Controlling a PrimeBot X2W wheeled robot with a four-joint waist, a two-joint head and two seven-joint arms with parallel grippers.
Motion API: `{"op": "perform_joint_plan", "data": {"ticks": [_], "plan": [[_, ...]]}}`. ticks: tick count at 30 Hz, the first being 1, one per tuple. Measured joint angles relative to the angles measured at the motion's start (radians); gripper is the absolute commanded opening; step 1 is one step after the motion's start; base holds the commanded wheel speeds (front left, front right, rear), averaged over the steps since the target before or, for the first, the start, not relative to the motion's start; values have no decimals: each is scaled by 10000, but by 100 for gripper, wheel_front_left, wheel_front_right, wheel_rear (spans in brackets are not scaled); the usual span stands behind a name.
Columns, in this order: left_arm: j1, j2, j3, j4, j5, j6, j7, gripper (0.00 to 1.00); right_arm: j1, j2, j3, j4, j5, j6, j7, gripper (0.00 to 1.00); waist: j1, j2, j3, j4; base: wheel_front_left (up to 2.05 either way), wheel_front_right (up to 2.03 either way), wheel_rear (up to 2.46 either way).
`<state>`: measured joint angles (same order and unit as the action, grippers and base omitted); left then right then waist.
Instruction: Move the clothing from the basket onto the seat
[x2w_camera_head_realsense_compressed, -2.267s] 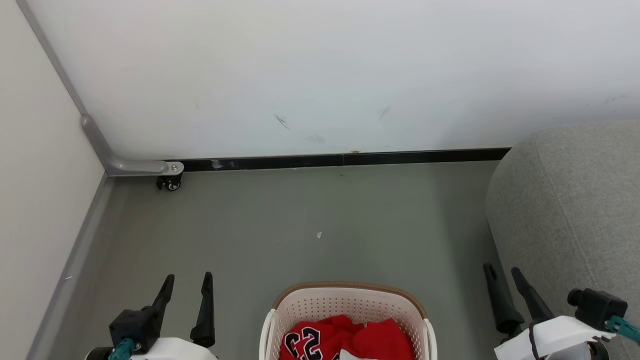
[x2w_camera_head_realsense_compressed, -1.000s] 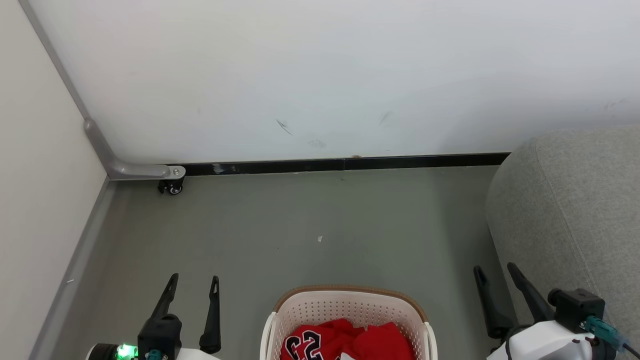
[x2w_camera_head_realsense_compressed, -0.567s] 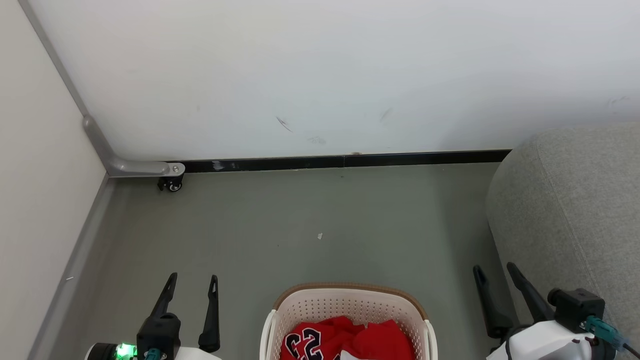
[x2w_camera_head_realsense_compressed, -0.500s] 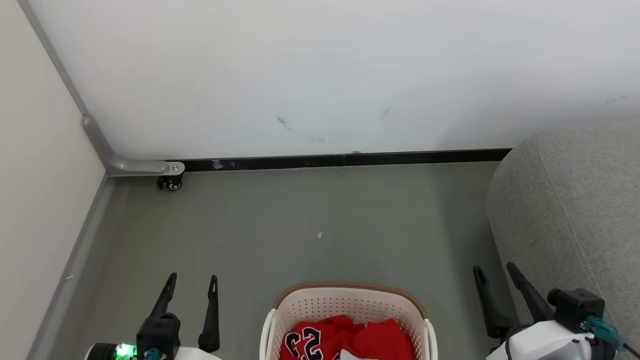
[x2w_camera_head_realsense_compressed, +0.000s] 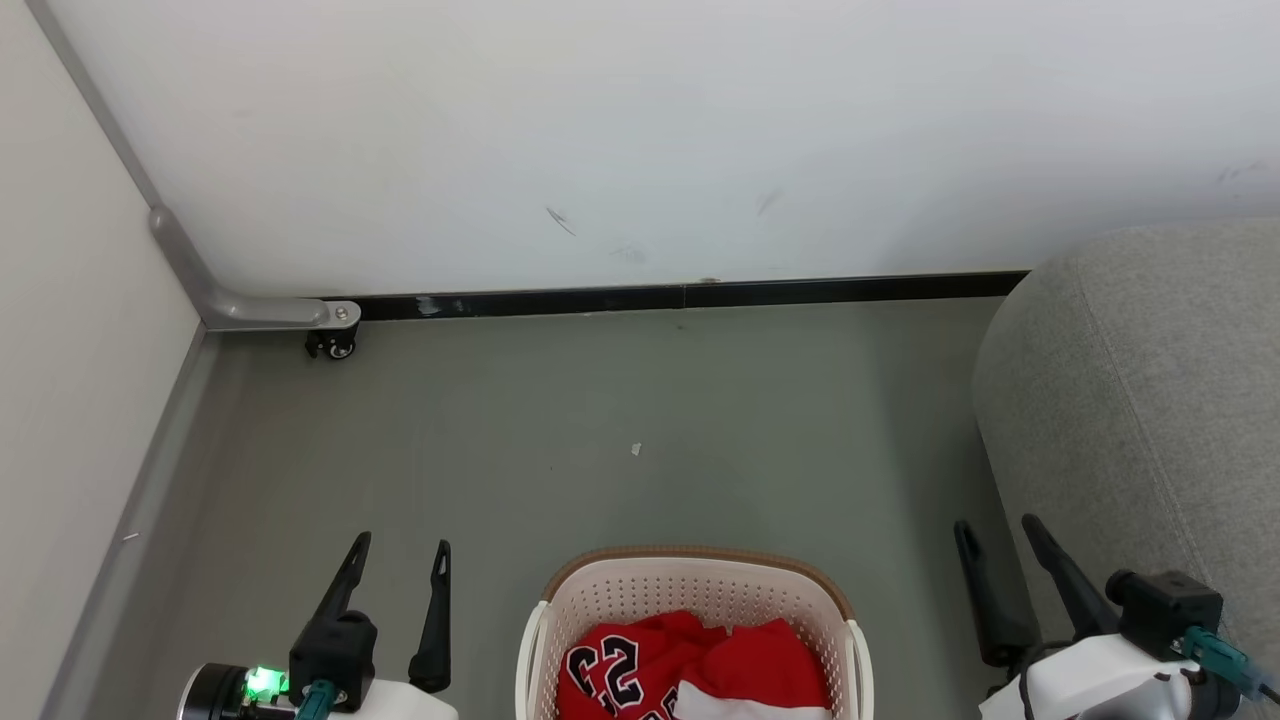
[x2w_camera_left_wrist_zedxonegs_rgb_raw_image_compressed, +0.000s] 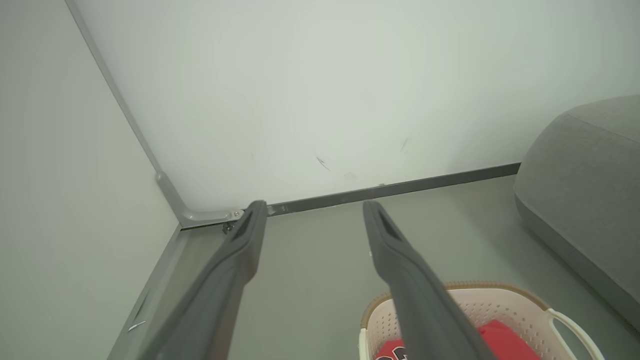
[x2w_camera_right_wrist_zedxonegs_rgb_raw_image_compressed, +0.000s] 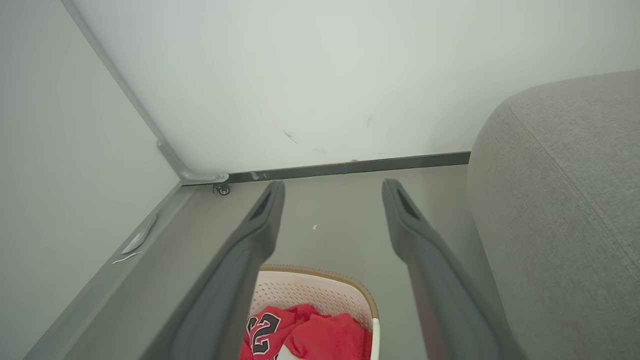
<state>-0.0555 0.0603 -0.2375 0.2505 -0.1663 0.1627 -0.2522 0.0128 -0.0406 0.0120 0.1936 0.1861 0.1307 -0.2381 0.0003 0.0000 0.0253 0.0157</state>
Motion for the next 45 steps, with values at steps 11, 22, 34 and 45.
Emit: {"op": "perform_joint_plan", "data": {"ticks": [11,22,34,45], "plan": [[-738,52,-510,491,284,-489,0,100,-6,17,-619,-460,-2,0,-10,100,0,0,508,-135,0,0,0],[-1443,27,-1195,1298,554,-911,134,100,-7,27,-1095,-918,-4,0,-27,100,0,0,1279,-386,0,0,0],[-2434,-46,-1616,2065,813,-1218,236,100,-627,29,-1283,-1519,230,0,-96,100,-1,0,2487,-879,0,0,0],[-3252,-98,-1651,2754,897,-1223,324,100,-1466,25,-1170,-1827,314,0,-98,100,0,0,3678,-1350,0,0,0]]}}
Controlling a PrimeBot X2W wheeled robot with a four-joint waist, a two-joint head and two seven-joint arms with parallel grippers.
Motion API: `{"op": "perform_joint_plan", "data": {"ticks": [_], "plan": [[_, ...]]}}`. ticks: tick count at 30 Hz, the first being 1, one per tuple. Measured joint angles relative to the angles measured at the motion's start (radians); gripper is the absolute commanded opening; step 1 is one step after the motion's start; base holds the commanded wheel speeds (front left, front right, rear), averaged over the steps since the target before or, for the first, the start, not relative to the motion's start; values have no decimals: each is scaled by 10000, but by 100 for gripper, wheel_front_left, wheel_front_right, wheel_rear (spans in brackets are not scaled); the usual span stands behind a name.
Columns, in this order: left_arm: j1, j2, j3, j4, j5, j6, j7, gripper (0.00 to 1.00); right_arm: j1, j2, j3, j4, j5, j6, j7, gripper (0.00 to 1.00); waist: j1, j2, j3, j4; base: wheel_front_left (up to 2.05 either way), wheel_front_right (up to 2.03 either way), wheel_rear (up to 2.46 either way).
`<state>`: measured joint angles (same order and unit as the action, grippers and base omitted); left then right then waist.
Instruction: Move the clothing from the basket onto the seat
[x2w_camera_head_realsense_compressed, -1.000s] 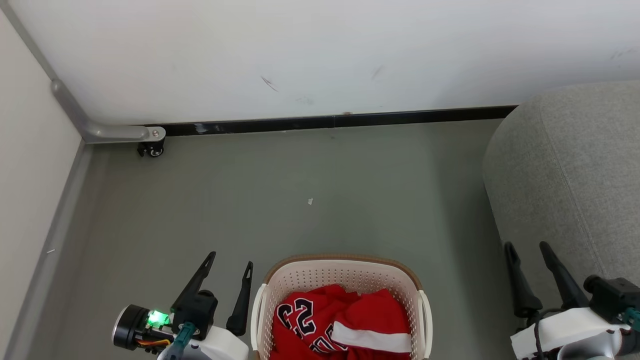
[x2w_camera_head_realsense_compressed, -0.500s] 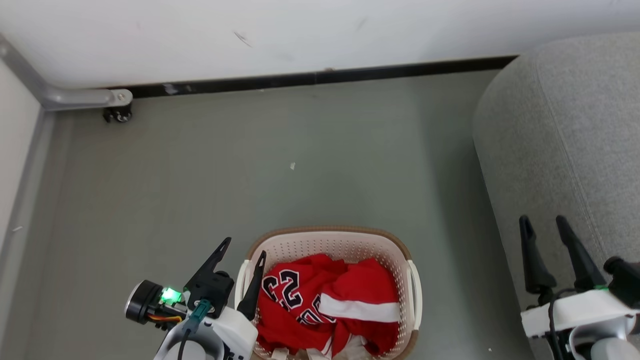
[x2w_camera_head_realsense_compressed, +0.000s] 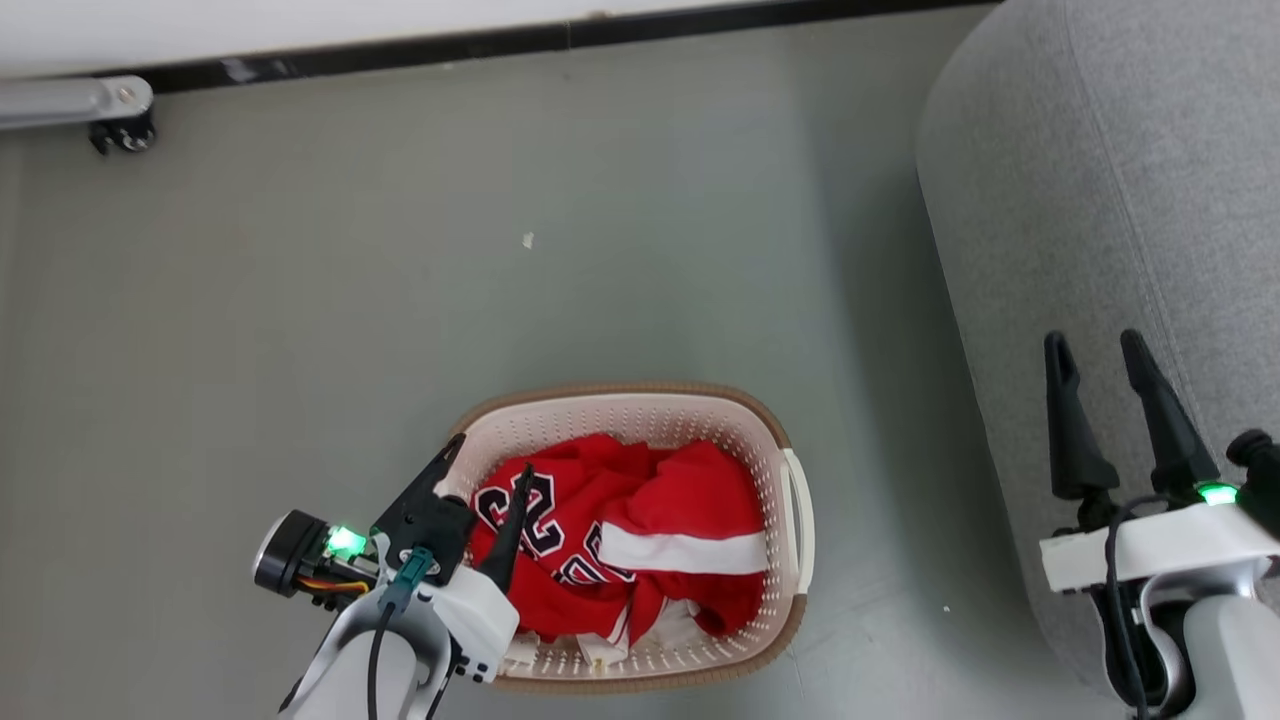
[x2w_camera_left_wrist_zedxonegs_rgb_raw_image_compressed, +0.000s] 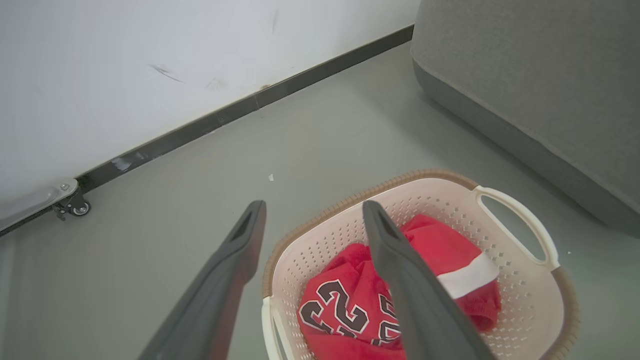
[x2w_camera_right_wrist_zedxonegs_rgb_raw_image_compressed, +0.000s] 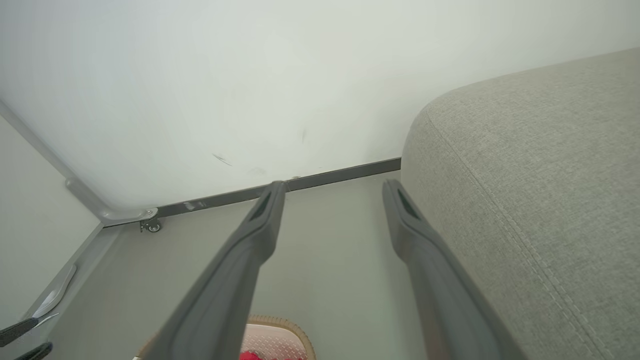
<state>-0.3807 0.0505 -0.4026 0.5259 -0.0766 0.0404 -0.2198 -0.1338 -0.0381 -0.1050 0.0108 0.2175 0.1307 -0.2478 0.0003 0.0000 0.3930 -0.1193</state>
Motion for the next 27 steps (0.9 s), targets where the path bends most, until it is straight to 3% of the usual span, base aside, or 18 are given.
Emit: {"op": "perform_joint_plan", "data": {"ticks": [15,27], "plan": [[-919,-61,-422,729,286,-10,42,100,-1343,-2,0,-151,201,0,-19,100,-1,-1,1540,-489,0,0,0],[-1729,-86,-802,1154,522,-268,123,100,-2296,-8,-58,-48,309,0,-31,100,-1,0,2530,-801,0,0,0]]}}
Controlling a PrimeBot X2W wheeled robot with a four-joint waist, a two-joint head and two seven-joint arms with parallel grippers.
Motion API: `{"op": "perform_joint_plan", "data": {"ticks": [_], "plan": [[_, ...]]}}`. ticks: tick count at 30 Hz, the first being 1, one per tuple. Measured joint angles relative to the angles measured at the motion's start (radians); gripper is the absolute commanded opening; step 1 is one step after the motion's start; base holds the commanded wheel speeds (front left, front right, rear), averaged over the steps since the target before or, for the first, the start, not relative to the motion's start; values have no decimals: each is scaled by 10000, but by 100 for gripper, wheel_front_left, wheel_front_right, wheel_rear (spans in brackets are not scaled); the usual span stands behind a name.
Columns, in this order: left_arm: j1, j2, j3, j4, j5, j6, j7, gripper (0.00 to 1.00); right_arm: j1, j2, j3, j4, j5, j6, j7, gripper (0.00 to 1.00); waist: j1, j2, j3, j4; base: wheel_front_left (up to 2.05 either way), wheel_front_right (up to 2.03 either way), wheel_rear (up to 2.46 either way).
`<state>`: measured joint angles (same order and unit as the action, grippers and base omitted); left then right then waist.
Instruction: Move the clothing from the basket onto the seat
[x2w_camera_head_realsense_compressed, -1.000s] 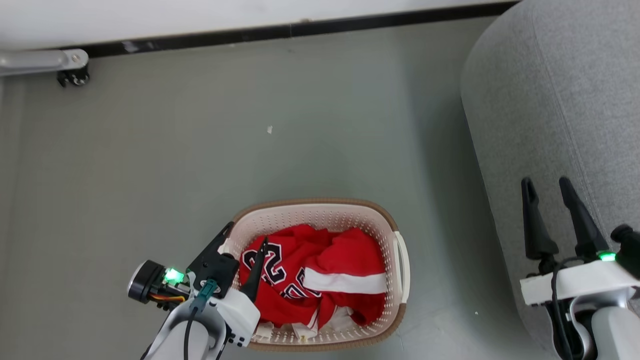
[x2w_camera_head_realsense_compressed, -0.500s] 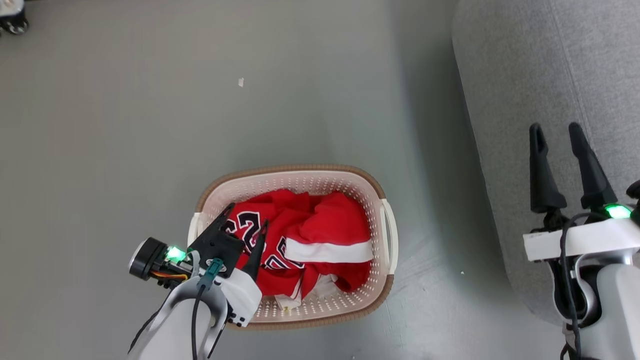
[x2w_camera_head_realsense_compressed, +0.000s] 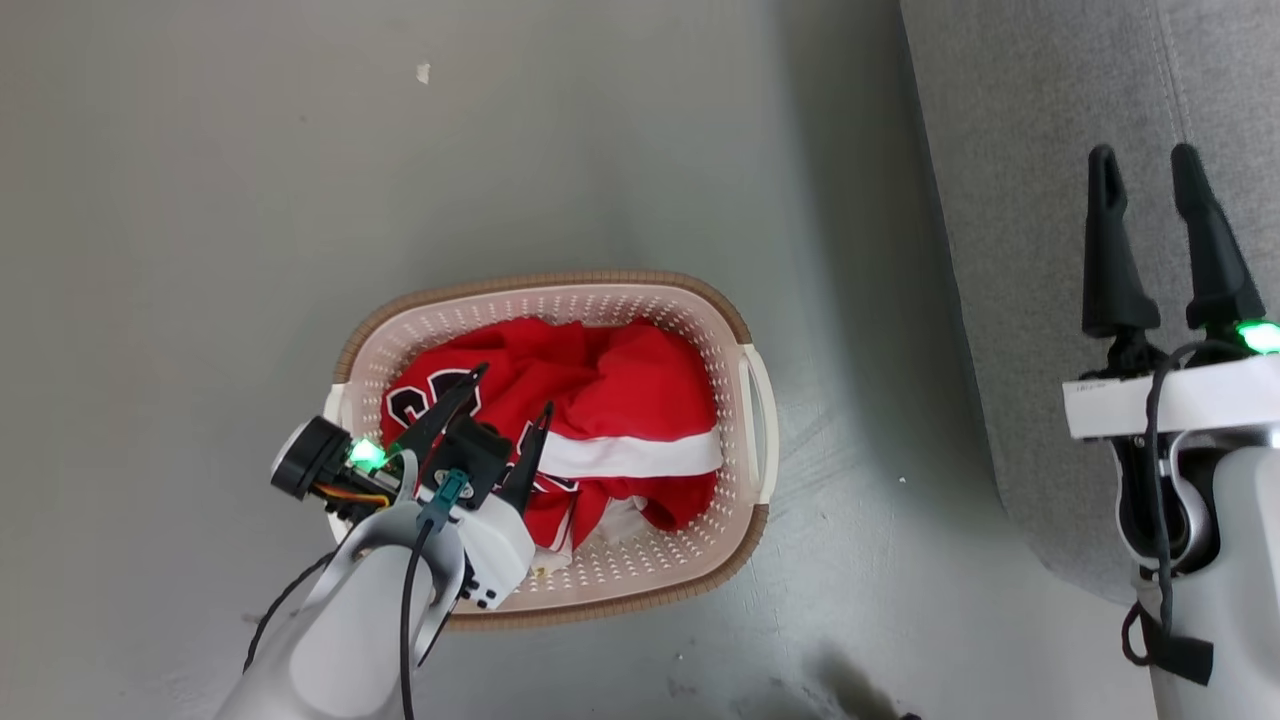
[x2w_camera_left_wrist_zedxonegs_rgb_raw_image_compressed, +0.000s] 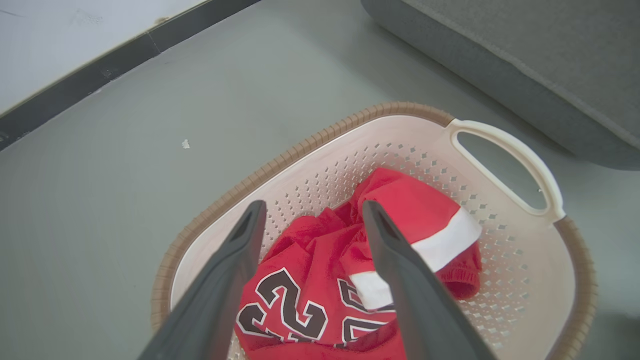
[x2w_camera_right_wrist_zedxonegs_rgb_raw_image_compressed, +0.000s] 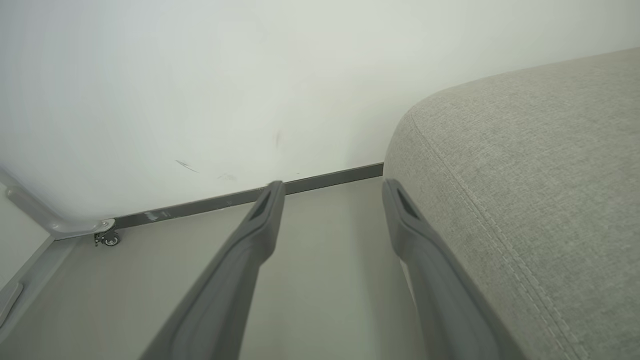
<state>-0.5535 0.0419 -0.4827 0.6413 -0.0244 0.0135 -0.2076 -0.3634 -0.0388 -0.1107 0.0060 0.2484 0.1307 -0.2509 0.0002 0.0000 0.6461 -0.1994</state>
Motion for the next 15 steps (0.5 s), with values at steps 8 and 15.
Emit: {"op": "perform_joint_plan", "data": {"ticks": [8,15], "plan": [[-573,-6,-295,205,94,-134,-2,100,-773,-2,29,184,27,0,0,100,0,0,637,-254,0,0,0],[-614,-8,-545,522,92,-267,0,100,-1395,-12,282,337,222,0,-2,100,0,0,1120,-452,0,0,0]]}}
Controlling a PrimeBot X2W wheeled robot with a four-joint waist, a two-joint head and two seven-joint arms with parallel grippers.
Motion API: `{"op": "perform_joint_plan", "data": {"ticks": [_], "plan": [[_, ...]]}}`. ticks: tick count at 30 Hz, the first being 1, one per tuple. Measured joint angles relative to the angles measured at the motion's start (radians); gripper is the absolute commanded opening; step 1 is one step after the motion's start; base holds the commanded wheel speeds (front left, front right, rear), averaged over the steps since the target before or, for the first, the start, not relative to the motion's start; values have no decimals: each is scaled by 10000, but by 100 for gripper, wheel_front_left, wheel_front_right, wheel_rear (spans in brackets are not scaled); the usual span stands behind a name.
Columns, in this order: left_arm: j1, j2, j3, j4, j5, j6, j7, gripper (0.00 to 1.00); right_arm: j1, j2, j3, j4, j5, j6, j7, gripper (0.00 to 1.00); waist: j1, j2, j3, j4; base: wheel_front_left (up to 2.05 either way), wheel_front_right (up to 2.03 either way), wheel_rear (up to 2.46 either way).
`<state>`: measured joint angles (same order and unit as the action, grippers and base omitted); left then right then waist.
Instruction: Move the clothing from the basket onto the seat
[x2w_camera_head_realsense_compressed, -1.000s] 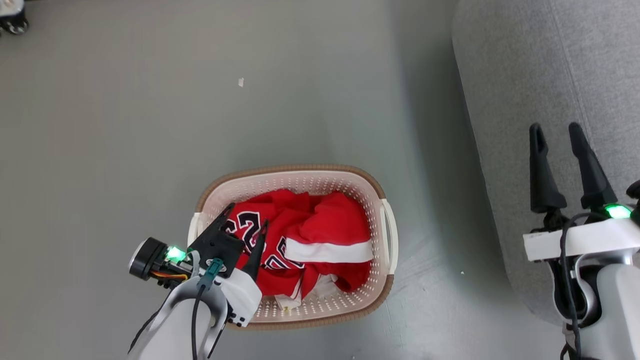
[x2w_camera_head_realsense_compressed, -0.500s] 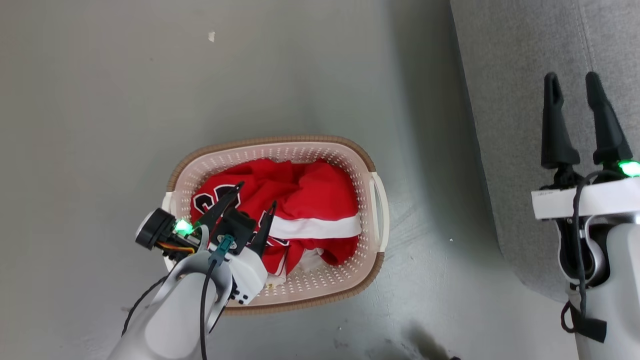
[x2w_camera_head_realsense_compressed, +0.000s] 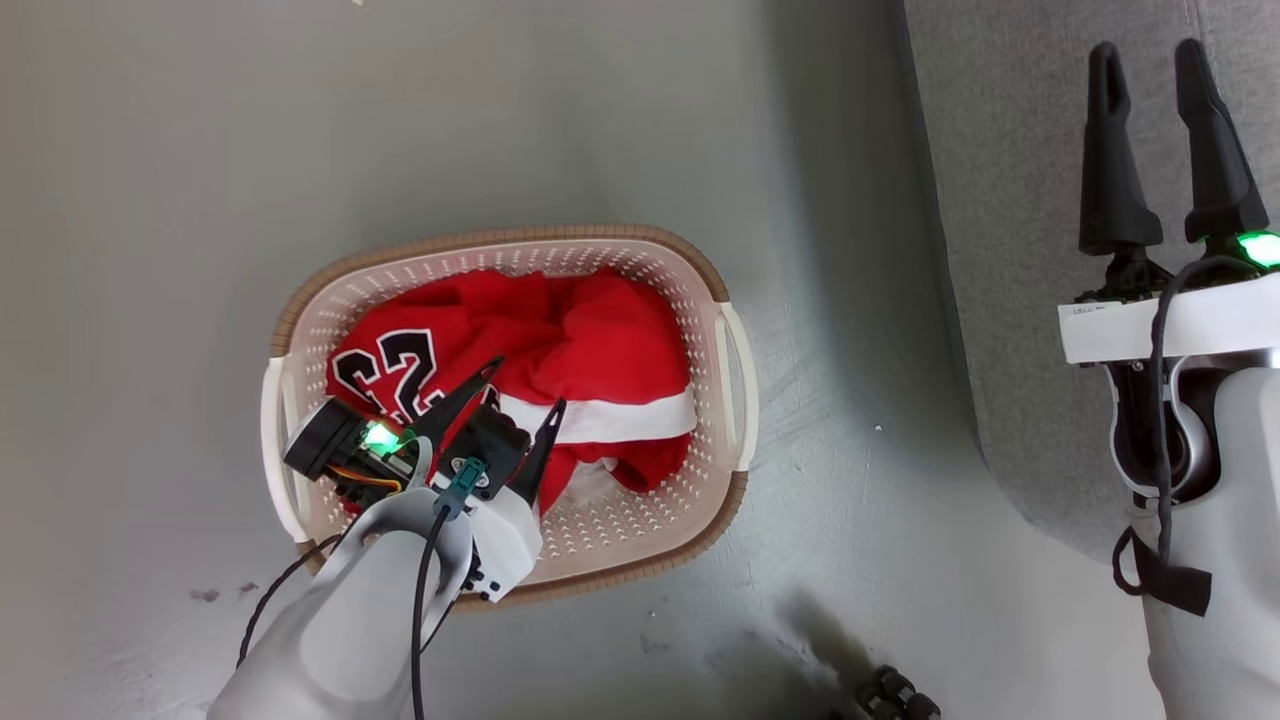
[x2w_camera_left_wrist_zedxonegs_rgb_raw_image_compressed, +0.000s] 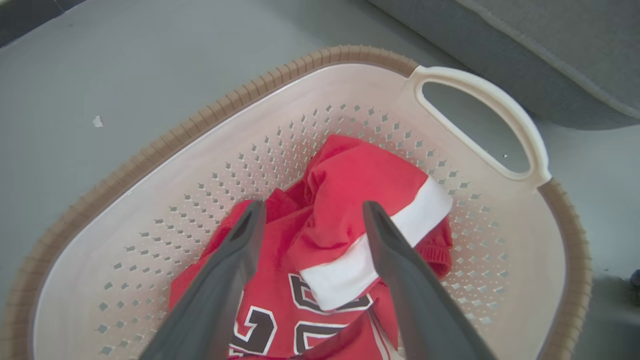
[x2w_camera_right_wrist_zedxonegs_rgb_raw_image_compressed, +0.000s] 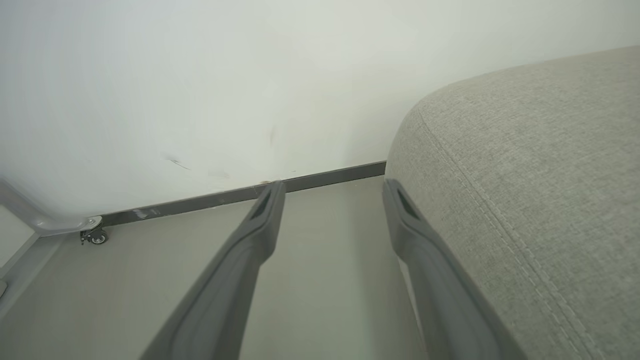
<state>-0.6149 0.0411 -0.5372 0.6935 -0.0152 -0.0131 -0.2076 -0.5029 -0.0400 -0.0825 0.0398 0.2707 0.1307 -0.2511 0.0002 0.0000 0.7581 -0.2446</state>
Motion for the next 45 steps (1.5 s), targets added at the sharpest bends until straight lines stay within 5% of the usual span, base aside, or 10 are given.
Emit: {"op": "perform_joint_plan", "data": {"ticks": [21,36,37,38,40,41,45], "plan": [[-952,10,-593,357,-387,-255,-10,100,-1224,-12,416,253,253,0,-13,100,0,0,1042,-558,0,0,0],[-1431,17,-554,1515,-265,107,234,100,-1401,-10,435,351,468,0,-13,100,0,0,1407,-885,0,0,0],[-1431,13,-571,1582,-265,107,282,91,-1420,-12,414,349,468,0,-13,100,0,0,1404,-887,0,0,0],[-1431,19,-573,1636,-265,107,311,58,-1415,-12,410,357,468,0,-13,100,0,0,1398,-887,0,0,0],[-1431,19,-593,1745,-267,107,314,13,-1415,-10,405,376,468,0,-15,100,-1,0,1369,-881,0,0,0],[-1431,17,-594,1781,-267,105,313,0,-1415,-10,405,380,468,0,-15,100,-1,0,1358,-878,0,0,0],[-1432,19,-642,1837,-286,75,288,0,-1415,-10,407,403,468,0,-15,100,-1,0,1305,-860,0,0,0]]}}
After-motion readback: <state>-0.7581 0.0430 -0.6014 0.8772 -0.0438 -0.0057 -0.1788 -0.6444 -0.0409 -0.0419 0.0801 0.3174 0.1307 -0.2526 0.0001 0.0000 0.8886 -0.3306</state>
